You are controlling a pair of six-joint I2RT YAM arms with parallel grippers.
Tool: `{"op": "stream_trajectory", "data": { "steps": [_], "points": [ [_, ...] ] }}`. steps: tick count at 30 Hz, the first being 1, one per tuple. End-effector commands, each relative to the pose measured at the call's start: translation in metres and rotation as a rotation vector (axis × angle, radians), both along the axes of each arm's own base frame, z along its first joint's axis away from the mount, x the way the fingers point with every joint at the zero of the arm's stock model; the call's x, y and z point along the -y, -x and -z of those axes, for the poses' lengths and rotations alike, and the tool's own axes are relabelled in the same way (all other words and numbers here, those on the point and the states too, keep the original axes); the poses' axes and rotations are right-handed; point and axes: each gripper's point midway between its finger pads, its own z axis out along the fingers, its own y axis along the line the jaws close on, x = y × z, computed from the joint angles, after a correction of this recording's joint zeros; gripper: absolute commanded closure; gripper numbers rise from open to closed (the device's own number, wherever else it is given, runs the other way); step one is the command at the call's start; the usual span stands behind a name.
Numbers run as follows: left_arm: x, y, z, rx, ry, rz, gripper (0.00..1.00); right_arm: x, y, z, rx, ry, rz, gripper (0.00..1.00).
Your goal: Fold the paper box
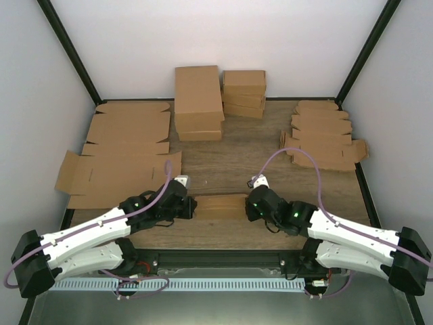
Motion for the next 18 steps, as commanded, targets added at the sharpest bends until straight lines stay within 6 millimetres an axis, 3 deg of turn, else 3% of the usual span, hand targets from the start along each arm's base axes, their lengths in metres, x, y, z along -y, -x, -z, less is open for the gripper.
{"op": "stream_trajectory", "data": {
  "steps": [1,4,5,7,12,18],
  "points": [
    [0.003,-0.005,-0.011,0.036,-0.007,0.007,0.86,-0.008,-0.012,-0.025,0.056,-0.039,0.017,0.91],
    [0.003,-0.007,-0.01,0.038,-0.017,0.004,0.85,-0.01,-0.009,-0.028,0.033,-0.044,0.011,0.99],
    [0.003,-0.007,-0.009,0.036,-0.019,0.001,0.78,-0.012,-0.008,-0.03,0.023,-0.05,0.003,0.99],
    [0.003,-0.009,-0.009,0.035,-0.016,-0.013,0.55,-0.015,-0.004,-0.03,-0.009,-0.047,-0.008,0.99],
    [0.013,-0.011,-0.006,0.032,0.036,-0.013,0.37,-0.017,0.006,-0.024,-0.111,-0.027,-0.009,0.99],
    [0.016,-0.013,0.009,0.017,0.02,-0.018,0.36,-0.018,0.014,-0.023,-0.159,-0.062,-0.008,0.99]
  ]
}}
